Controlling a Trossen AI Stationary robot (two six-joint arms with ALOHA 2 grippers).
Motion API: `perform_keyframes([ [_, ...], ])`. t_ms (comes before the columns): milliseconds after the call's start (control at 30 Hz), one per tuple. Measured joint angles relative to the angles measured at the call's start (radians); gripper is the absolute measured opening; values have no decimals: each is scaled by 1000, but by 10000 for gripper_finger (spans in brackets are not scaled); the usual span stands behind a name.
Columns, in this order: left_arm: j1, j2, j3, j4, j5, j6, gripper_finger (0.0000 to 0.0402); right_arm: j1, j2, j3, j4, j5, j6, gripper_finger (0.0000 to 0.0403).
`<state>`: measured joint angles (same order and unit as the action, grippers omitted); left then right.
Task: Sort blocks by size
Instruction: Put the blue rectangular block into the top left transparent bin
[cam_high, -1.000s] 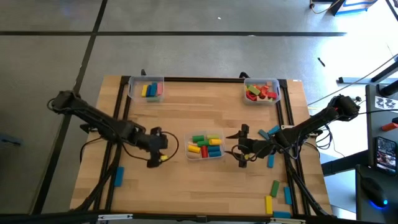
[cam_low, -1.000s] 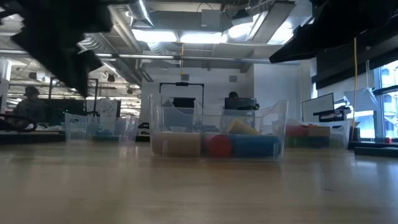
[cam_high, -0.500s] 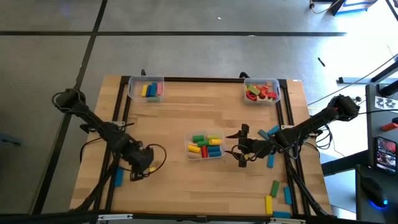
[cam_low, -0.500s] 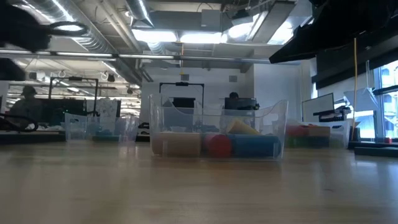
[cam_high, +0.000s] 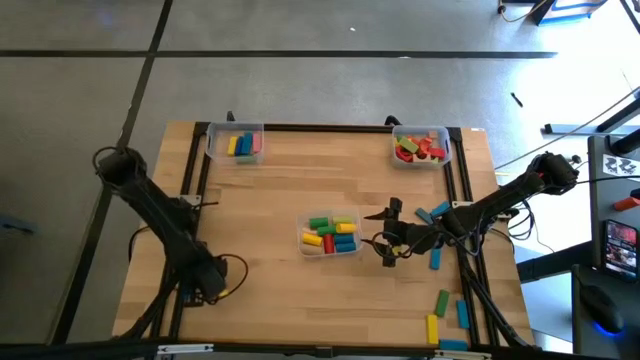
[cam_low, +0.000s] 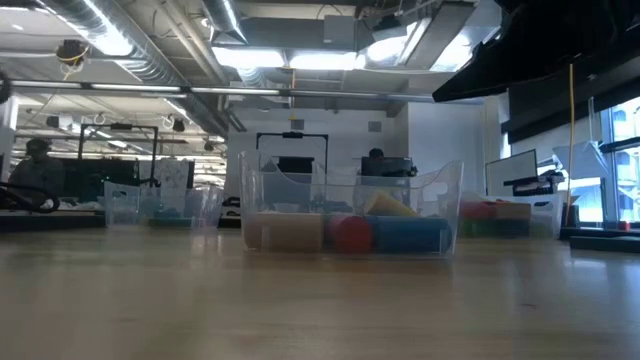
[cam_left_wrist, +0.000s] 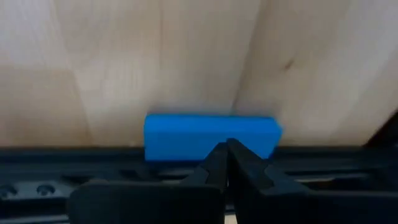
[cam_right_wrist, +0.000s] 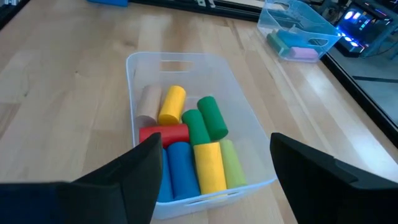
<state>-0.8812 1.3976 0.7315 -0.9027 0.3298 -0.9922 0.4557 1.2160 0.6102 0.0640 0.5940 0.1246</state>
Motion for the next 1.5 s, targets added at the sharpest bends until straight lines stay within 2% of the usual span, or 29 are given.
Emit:
perform_keyframes([
  [233,-38,75,0,-32,16,58,2,0,0,0,0,1,0,285],
  [600,-42,115,-2,-28,-1,182,2,0,0,0,0,1,0,285],
  [800,-17,112,21,-30,-120,249,2,0,0,0,0,2,0,285],
  [1033,50,117,81,44,-391,408,1,0,0,0,13,1,0,285],
  [1167,104,117,98,151,-472,515,2,0,0,0,15,2,1,285],
  [1267,140,117,144,144,-509,555,1,0,0,0,15,1,1,285],
  [1400,160,105,245,72,-532,510,2,0,0,0,14,1,0,285],
  [1500,163,89,281,54,-524,296,1,0,0,0,14,1,1,285],
])
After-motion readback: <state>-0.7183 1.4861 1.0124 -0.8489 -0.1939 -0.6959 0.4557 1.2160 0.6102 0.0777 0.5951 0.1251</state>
